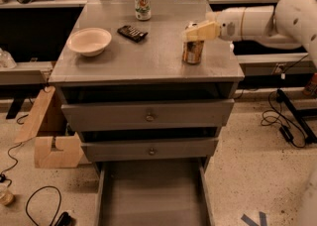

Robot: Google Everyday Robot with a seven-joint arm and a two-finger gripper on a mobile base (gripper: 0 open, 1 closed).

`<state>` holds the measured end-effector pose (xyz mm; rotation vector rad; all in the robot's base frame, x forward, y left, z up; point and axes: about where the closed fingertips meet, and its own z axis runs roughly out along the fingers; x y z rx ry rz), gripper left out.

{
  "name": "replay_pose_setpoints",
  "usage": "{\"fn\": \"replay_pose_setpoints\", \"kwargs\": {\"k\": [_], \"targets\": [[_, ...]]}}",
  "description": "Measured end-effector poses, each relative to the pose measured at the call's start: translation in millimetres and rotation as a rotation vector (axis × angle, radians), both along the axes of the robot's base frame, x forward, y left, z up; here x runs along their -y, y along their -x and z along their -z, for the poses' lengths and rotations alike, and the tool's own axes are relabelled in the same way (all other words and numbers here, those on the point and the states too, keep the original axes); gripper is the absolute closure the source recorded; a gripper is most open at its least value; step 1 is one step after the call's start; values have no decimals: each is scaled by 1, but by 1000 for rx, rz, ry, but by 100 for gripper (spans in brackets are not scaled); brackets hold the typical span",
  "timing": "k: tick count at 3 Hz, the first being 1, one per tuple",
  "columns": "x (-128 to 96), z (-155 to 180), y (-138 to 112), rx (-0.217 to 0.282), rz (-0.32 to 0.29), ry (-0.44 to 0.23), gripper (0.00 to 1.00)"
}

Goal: Pick orange can from bottom drawer and place on counter

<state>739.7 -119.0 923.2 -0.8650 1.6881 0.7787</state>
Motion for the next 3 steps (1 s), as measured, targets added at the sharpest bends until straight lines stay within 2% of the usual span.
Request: {"fn": "replay_pose_setpoints", "kwargs": {"k": [1, 2, 3], "targets": [[-5, -44, 18, 25, -74, 197, 0], [33, -104, 65, 88, -10, 484, 0], [67, -135, 100, 119, 137, 640, 0]]}}
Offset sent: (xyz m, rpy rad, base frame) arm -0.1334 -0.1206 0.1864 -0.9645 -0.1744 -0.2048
